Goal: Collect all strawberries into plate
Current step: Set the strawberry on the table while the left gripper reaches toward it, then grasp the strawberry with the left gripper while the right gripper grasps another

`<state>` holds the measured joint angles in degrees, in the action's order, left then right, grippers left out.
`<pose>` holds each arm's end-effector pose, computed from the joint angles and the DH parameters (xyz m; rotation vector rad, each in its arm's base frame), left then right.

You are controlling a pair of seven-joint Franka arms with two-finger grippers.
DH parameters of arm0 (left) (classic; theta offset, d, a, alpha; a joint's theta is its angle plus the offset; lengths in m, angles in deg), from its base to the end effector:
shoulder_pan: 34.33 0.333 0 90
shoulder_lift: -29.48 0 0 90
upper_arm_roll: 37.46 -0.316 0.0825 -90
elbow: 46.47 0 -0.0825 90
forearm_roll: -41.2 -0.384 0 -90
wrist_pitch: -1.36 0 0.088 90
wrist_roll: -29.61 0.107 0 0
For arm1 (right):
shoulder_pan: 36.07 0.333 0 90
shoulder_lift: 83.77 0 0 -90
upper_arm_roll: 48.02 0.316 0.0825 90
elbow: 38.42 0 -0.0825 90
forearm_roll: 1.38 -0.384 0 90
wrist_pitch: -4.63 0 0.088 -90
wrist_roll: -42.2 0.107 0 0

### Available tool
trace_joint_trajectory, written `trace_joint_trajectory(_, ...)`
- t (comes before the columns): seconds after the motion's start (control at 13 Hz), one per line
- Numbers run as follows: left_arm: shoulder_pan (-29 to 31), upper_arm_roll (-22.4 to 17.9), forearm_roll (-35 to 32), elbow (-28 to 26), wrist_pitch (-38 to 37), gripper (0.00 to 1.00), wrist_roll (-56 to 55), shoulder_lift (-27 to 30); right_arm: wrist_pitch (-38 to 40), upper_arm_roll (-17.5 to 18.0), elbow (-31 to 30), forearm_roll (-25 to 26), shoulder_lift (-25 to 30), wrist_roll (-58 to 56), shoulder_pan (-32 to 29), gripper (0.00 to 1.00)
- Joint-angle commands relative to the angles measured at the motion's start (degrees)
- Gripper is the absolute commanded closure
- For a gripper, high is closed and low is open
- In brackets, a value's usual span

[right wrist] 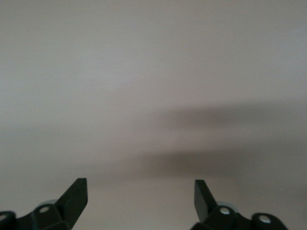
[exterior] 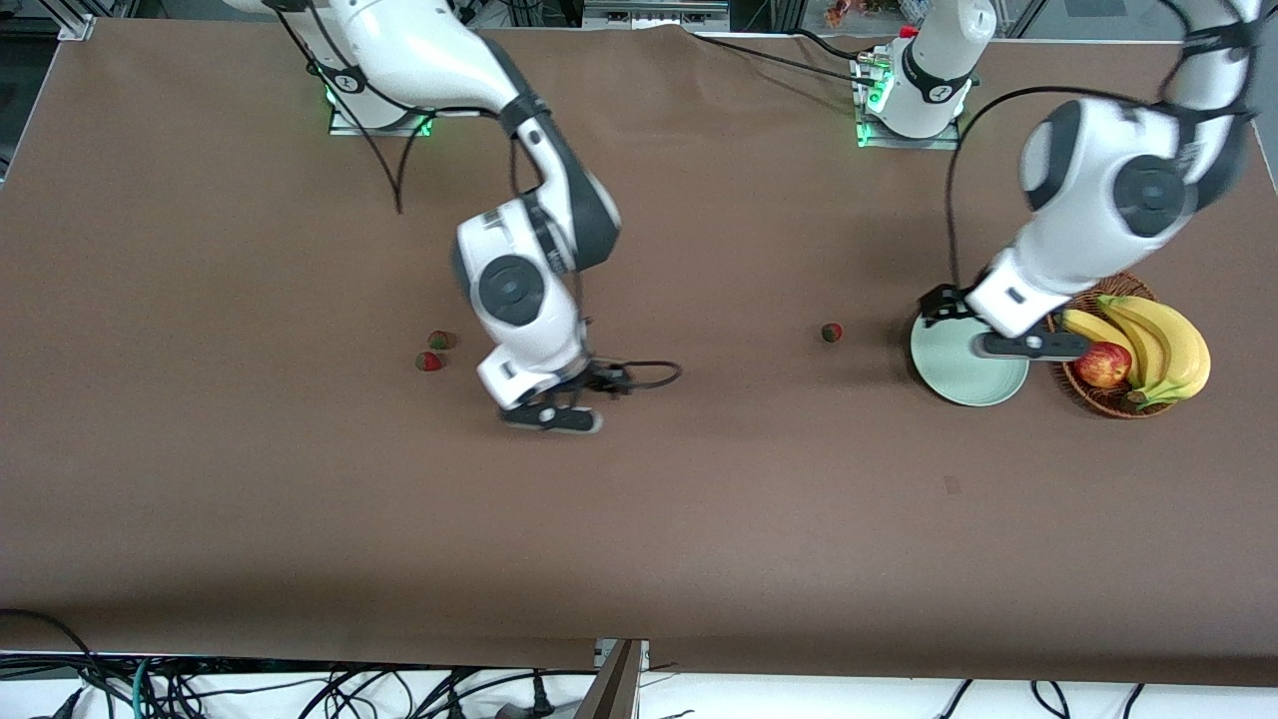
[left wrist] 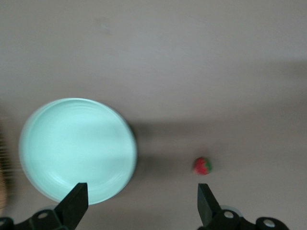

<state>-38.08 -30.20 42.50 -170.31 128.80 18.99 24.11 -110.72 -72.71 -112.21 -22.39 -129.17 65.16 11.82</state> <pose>0.5360 -0.1045 0.3518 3.1176 0.0119 -0.0549 0.6372 0.3824 0.3021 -3.1131 0.0585 0.0123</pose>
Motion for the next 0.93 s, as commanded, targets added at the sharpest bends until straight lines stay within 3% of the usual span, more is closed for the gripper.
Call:
trace_joint_trajectory(0.0, 0.0, 4.8, 0.0, -4.6, 9.9, 0.0, -7.1, -3.8, 2.8, -7.8, -6.3, 0.1, 1.7, -15.7, 0.9, 0.01)
trace_joint_trajectory(0.15, -0.3, 7.2, -0.2, -5.7, 16.5, 0.0, -10.1, -9.0, 1.5, -9.8, -13.6, -1.6, 4.2, -21.7, -0.4, 0.01)
trace_joint_trajectory(0.31, -0.8, 7.7, -1.7, -10.3, 24.8, 0.0, -10.2, -11.1, -4.6, -9.8, -22.1, -3.1, 6.6, -24.8, -1.6, 0.01)
trace_joint_trajectory(0.46, -0.8, 7.7, -3.9, -12.1, 27.9, 0.0, -10.3, -12.4, -11.2, -9.8, -29.5, -6.9, 8.0, -25.2, -1.6, 0.01)
trace_joint_trajectory(0.85, -1.3, 7.7, -4.0, -13.0, 30.8, 0.0, -11.0, -14.9, -11.7, -9.5, -36.0, -12.6, 9.6, -25.5, -1.5, 0.05)
